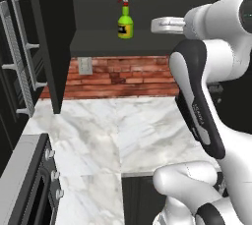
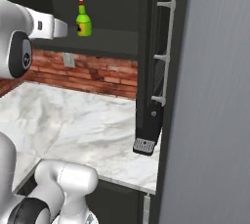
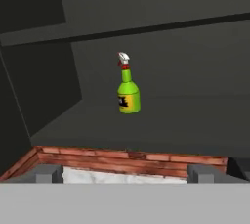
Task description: Move the cutting board and knife to the sink. Then move spray from the cabinet to the counter.
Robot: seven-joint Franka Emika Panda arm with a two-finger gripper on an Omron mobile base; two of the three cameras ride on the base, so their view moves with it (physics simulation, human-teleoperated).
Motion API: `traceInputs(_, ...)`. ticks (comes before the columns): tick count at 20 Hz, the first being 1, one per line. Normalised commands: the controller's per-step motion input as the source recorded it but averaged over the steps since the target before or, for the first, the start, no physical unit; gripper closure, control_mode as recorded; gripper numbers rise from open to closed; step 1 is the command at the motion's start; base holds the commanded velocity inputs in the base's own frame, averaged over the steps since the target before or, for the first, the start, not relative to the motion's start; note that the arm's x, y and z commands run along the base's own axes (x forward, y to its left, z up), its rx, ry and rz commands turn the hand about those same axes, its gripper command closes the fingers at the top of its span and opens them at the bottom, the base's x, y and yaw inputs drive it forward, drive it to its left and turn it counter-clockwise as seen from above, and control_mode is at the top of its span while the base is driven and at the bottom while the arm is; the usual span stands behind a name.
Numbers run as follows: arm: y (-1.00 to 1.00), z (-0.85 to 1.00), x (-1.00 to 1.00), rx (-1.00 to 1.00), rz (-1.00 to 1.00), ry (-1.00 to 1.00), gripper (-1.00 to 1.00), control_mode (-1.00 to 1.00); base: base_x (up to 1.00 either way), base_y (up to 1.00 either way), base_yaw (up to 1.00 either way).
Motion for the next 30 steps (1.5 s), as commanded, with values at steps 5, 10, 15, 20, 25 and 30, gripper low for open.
traceInputs(5,-0.12,-0.05,0.57,0.00,0.00,0.02,-1.00,-1.00,0.00,0.00,0.00)
traceInputs(10,-0.06,-0.01,0.64,0.00,0.00,0.01,-1.00,-1.00,0.00,0.00,0.00)
traceInputs(15,0.04,-0.02,0.84,0.00,0.00,0.03,-1.00,-1.00,0.00,0.00,0.00)
traceInputs(20,0.08,-0.04,0.81,0.00,0.00,0.00,-1.00,-1.00,0.00,0.00,0.00)
traceInputs(25,0.13,-0.03,0.61,0.00,0.00,0.00,-1.00,-1.00,0.00,0.00,0.00)
traceInputs(30,0.24,-0.19,0.46,0.00,0.09,0.00,-1.00,-1.00,0.00,0.00,0.00)
